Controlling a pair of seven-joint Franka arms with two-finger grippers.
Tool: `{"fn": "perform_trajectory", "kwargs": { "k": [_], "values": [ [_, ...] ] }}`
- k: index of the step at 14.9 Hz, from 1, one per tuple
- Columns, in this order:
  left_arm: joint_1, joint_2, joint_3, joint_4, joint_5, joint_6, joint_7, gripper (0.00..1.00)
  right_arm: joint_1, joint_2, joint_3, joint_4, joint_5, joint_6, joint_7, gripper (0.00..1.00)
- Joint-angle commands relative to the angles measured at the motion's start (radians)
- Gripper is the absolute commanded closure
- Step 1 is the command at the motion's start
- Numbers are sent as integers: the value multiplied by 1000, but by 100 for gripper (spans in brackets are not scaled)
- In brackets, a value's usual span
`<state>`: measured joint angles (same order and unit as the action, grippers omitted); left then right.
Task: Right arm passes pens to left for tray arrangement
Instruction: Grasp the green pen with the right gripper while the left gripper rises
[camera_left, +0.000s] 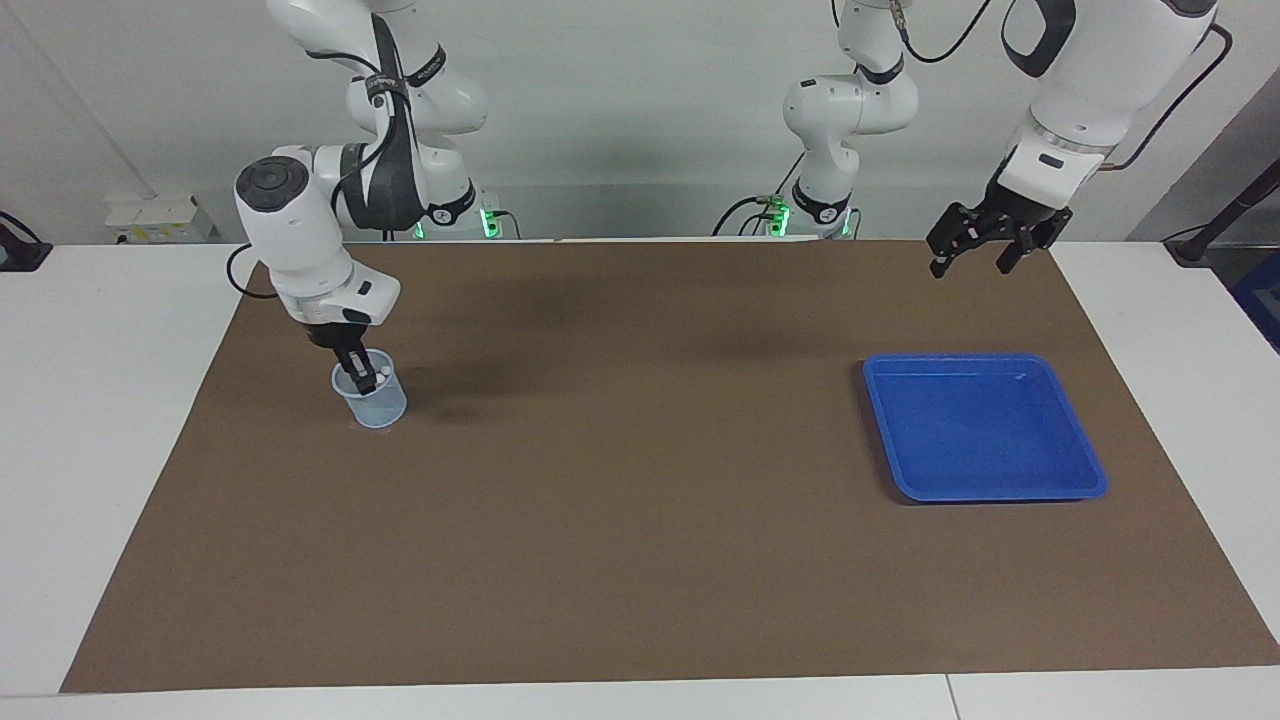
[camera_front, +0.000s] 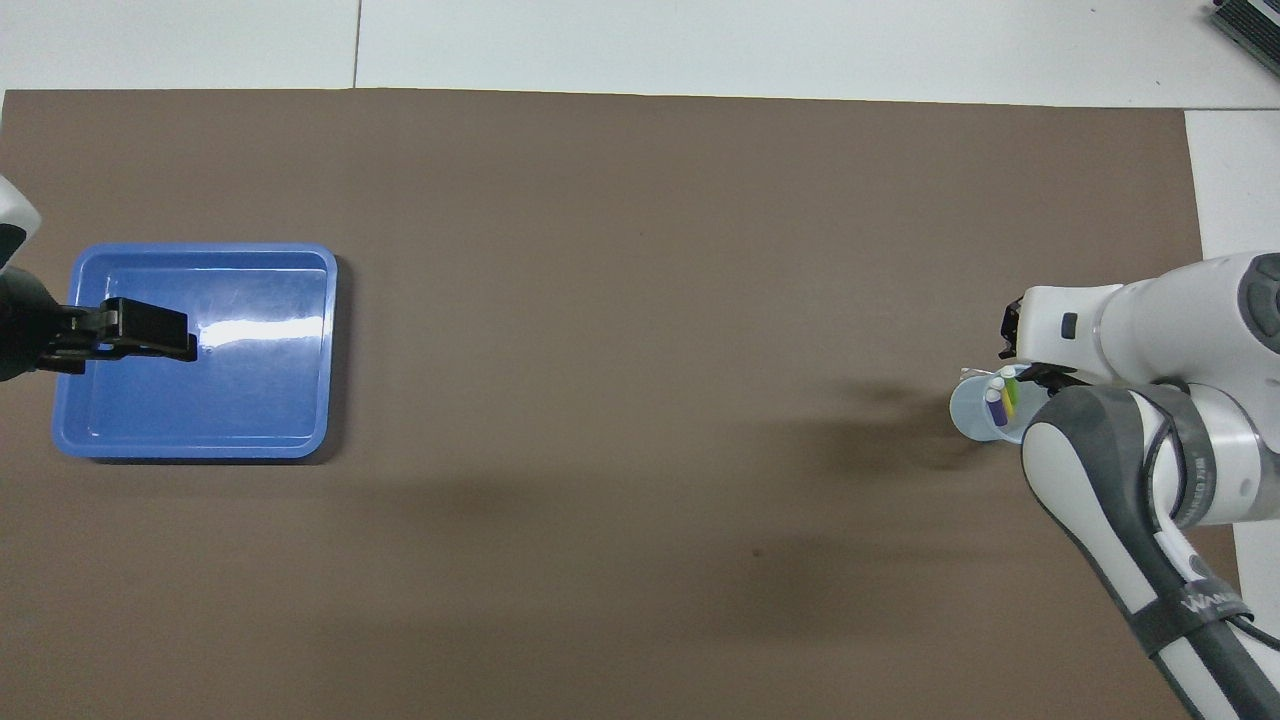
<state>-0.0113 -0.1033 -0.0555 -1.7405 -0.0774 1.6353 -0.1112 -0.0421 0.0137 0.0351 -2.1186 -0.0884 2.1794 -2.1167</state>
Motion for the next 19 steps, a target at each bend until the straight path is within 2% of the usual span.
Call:
{"fn": "perform_trajectory", "kwargs": {
  "k": [1, 3, 6, 11, 13, 15, 18, 19],
  "values": [
    [-15, -76, 6, -115, -60, 32, -77, 0, -12, -3, 8, -6, -13, 11, -12, 73],
    [-47, -105, 6, -174, -117, 66, -138, 0, -12, -4, 8, -14, -11, 5, -6, 73],
    [-48, -148, 6, -264, -241, 119, -189, 0, -10, -4, 8, -17, -5, 5, 7, 73],
    [-52, -194, 5, -411, -379, 205, -315, 0, -4, -4, 8, -29, -2, 8, 41, 73],
    [-87, -207, -6, -445, -410, 253, -387, 0, -12, -4, 8, -41, -1, 10, 43, 73],
    [-84, -207, -3, -456, -508, 274, -445, 0, -12, -4, 8, -44, 1, 16, 44, 73],
    [-91, -210, -7, -507, -582, 337, -530, 0, -10, -4, 8, -44, 1, 16, 63, 74],
    [-99, -216, -21, -522, -590, 354, -533, 0, -12, -4, 8, -49, 1, 16, 64, 81]
  ]
}}
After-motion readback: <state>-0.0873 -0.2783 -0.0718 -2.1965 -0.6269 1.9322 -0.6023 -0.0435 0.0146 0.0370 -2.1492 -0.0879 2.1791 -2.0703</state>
